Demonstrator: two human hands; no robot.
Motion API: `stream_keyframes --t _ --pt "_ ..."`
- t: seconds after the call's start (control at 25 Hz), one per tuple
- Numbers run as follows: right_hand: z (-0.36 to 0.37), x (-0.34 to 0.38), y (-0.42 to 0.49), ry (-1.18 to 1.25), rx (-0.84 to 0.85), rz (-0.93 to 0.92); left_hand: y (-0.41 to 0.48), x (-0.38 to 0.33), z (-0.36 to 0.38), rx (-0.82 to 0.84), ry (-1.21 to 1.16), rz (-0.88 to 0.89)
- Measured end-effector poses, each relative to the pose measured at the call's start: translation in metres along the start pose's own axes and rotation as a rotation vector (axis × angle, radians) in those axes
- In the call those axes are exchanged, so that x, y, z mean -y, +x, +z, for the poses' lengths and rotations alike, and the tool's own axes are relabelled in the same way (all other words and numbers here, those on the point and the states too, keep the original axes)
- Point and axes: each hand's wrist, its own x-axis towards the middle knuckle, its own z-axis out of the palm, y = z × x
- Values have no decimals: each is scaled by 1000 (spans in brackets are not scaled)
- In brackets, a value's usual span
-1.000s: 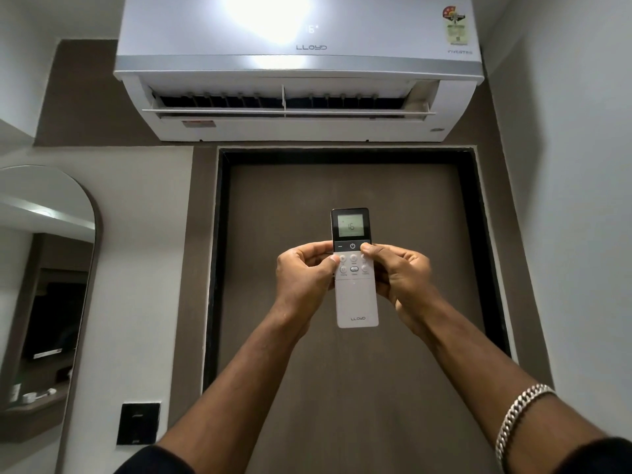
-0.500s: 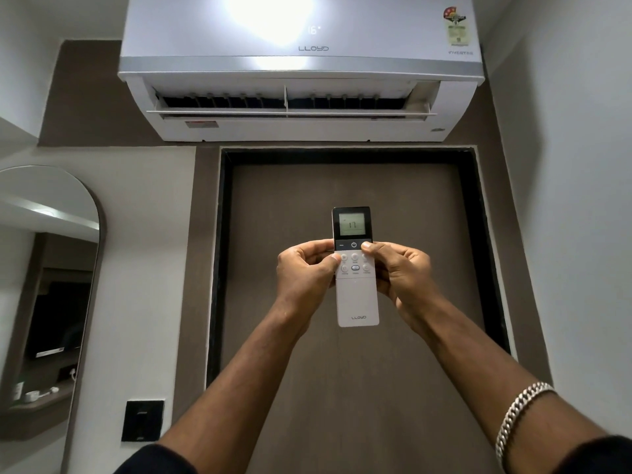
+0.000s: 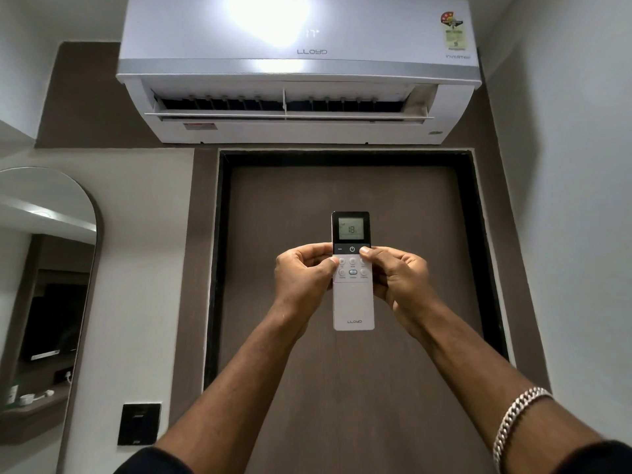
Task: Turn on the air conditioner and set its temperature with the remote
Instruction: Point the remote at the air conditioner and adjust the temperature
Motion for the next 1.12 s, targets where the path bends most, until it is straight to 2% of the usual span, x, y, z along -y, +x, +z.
stream_keyframes --t 0.84,1.12 --pt "-9 4 0 -13 16 5 1 5 1 59 -22 4" --pt "-18 5 -7 13 48 19 -1 5 -1 140 -35 -30"
